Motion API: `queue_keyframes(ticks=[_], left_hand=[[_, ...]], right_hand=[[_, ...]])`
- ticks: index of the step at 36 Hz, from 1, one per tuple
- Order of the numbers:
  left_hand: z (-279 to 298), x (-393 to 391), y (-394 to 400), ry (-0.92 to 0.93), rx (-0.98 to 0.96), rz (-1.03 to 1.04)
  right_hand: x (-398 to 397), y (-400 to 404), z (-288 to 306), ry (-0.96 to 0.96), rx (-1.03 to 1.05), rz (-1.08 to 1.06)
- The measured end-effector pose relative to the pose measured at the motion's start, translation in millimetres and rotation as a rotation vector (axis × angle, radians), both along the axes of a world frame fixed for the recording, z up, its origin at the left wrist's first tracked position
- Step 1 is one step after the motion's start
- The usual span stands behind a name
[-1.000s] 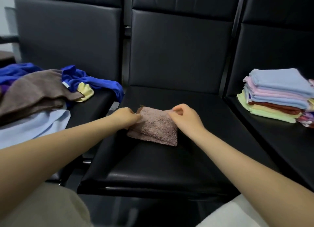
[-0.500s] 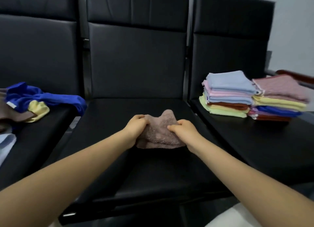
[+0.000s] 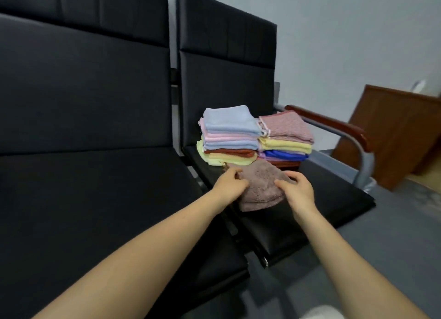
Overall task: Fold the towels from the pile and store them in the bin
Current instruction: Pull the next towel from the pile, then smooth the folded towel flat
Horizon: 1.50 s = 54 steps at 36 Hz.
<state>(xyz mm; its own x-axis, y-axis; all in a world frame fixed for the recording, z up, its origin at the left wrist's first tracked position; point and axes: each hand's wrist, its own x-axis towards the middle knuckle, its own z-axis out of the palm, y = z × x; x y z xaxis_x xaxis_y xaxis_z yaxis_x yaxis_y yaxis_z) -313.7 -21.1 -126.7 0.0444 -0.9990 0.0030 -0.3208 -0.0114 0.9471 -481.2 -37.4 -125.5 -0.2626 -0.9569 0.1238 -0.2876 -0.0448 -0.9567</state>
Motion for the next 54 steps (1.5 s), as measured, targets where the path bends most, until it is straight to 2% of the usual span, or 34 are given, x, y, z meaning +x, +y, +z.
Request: queue_keyframes(ticks=[4,6,11,13,15,17,21,23,26,31,38,42,48,54], left_hand=[[-21,-22,-9,-0.274,0.039,-0.113],[-29,-24,-8,-0.314,0.015,-0.103],[-29,-5,0,-0.207,0.008,-0.057],[-23,9,9,-0.078,0.002,-0.006],[-15,26,22,0.064,0.052,0.014],[-6,47,38,0.082,0.075,0.012],[14,100,73,-0.097,-0.005,0.034],[22,130,89,-0.175,-0.029,0.078],[35,185,116,-0.286,-0.088,0.215],[40,285,175,-0.469,-0.149,0.522],[31,411,259,-0.636,-0.078,0.962],[19,455,303,-0.829,-0.043,1.07],[2,503,360,-0.995,0.03,1.202],[-24,526,377,-1.111,0.05,1.111]], right_hand=[[-43,-12,-23,0.296,0.103,-0.066],[-53,-15,-27,0.39,0.111,-0.072],[-50,-13,-25,0.815,0.154,-0.168],[-41,-6,-21,0.863,0.089,-0.202],[-29,1,-14,0.855,-0.017,-0.186],[-9,6,-5,0.803,-0.113,-0.1],[60,22,10,0.581,-0.137,0.163],[97,31,12,0.563,-0.141,0.276],[161,46,10,0.554,-0.171,0.455],[264,85,5,0.429,-0.16,0.736],[386,148,-13,0.323,-0.096,1.067],[445,165,-17,0.227,-0.022,1.129],[531,181,-16,0.248,-0.033,1.182],[606,167,-13,0.387,-0.126,1.084]])
